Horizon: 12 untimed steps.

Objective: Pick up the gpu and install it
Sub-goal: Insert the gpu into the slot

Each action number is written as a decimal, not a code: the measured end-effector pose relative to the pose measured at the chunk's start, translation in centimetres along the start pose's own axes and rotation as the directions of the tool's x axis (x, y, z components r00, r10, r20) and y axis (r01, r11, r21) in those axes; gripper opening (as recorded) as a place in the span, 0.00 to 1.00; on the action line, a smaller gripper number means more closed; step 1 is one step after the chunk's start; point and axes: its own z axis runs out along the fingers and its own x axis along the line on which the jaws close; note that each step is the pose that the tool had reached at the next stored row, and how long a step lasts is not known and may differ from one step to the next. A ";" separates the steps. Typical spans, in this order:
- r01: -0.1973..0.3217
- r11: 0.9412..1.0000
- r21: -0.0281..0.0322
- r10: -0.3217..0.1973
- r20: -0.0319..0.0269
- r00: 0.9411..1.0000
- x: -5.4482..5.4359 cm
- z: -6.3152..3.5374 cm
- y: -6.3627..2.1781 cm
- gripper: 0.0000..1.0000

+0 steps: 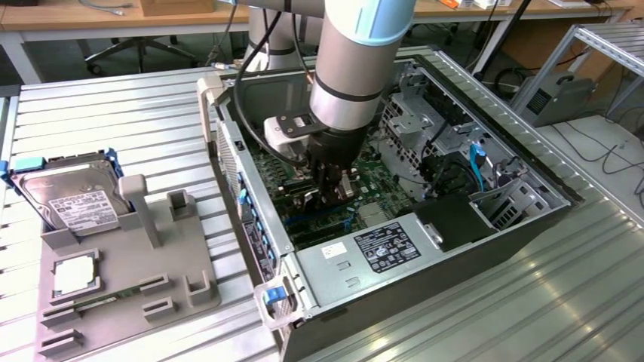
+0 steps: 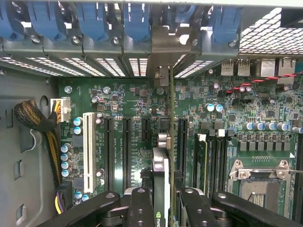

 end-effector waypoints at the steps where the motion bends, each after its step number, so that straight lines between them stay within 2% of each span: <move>1: 0.000 1.000 0.000 0.000 0.000 1.000 0.0 0.00 0.00 0.27; 12: 0.000 1.000 0.000 0.000 0.000 1.000 0.0 0.00 0.00 0.27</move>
